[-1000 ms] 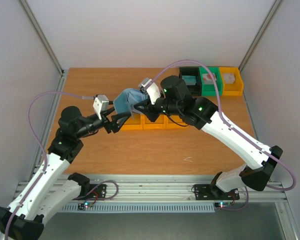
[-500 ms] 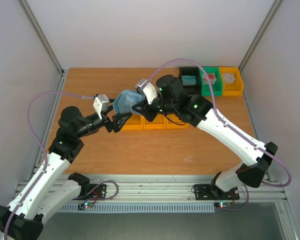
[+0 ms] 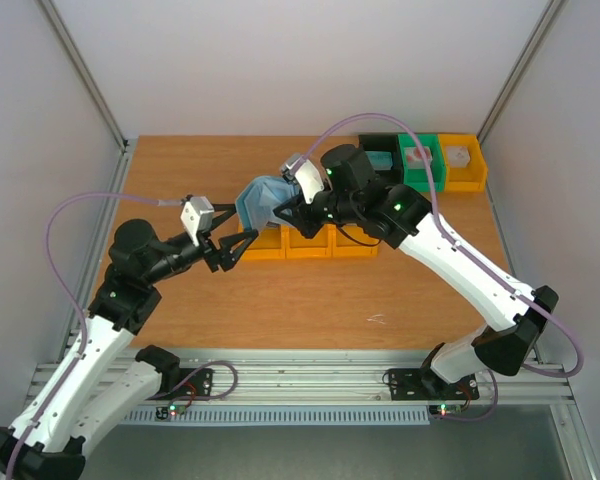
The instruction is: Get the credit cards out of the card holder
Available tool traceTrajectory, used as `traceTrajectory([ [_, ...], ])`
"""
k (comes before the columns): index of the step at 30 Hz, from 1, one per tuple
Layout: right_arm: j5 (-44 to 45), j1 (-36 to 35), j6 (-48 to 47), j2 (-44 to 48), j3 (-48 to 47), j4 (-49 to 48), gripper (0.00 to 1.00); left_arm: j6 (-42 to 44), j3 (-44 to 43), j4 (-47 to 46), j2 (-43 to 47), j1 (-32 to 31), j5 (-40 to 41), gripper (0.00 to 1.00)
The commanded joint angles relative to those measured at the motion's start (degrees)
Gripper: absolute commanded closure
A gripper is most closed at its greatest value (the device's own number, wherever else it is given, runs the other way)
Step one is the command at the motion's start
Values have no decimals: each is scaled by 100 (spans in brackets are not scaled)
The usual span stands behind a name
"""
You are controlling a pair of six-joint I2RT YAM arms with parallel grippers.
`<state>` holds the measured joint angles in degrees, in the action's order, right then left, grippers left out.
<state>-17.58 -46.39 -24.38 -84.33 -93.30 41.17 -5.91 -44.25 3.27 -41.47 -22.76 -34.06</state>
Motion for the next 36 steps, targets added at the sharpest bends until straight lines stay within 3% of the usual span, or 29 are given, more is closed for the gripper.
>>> traceTrajectory([
  [1,-100,31,-135,217,-189,111,99,304,-207,184,133,82,113,23],
  [9,-252,34,-126,241,-178,76,99,464,-266,184,-50,106,609,47],
  [16,-275,34,-102,312,-110,49,99,450,-232,134,-47,105,599,52],
  [19,-603,31,-136,279,-130,50,99,451,-202,17,-86,103,523,65],
  [24,-1364,38,-282,244,-204,32,99,239,-245,-137,-122,105,-83,96],
  [26,-1388,92,-263,241,-202,40,98,108,-239,-131,-119,105,-301,100],
  [27,-1385,171,-220,249,-171,27,92,-16,-227,-133,-116,105,-325,100],
  [32,-977,402,138,521,232,-282,42,-360,-211,38,-96,106,90,100],
  [34,-798,409,169,627,374,-354,28,-363,-180,112,-61,106,148,100],
  [36,-756,411,187,619,433,-360,22,-378,-151,106,-77,106,201,100],
])
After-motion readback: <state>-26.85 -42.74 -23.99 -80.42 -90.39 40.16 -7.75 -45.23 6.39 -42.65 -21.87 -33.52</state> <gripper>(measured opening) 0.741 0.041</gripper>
